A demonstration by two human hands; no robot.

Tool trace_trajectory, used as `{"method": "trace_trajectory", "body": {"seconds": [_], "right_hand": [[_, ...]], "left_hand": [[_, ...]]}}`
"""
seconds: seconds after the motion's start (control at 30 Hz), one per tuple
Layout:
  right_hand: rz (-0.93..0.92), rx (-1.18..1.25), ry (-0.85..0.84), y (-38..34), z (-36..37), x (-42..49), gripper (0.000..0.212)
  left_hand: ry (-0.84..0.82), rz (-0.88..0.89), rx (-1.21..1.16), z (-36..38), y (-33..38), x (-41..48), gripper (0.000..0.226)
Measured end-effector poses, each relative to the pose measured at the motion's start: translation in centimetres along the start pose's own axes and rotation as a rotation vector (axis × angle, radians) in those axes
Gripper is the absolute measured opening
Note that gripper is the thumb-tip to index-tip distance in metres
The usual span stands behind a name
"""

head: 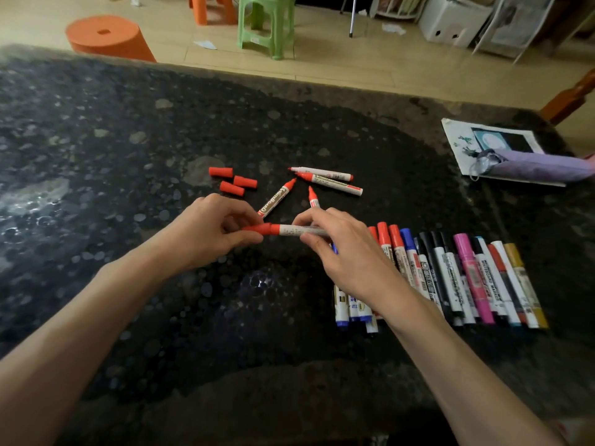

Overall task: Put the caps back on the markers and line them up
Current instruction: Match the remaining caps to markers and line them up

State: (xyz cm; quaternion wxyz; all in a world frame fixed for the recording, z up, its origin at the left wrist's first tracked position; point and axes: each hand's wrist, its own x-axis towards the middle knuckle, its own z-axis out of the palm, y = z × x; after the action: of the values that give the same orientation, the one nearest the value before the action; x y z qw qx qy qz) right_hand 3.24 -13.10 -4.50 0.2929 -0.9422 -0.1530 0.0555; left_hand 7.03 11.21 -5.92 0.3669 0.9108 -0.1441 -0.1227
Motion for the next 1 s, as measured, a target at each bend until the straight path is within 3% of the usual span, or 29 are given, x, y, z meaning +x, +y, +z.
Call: {"method": "trace_trajectory", "body": {"seconds": [0.17,0.6,0.87,1.0], "right_hand": [[-0.043,0.007,0.017,0.3,-0.4,-0.2,0.021],[-0.131,-0.026,0.217,0.5,0.6,-0.8,0.027],[-0.075,-0.094,0.062,0.8,0.0,-2.0,0.018],[-0.049,-0.123,0.133,1.1,-0.7,-2.6,0.01]], "left_hand": [[-0.031,0.055,0.004,0.6,0.7,0.0,0.01],[0.167,0.126,-0.016,1.9,1.9,-0.9,0.019],[0.095,0.189,0.056,3.4,2.1,-1.0,0.015],[0.159,0.264,0.038,4.1,3.7,-0.2,0.021]]}}
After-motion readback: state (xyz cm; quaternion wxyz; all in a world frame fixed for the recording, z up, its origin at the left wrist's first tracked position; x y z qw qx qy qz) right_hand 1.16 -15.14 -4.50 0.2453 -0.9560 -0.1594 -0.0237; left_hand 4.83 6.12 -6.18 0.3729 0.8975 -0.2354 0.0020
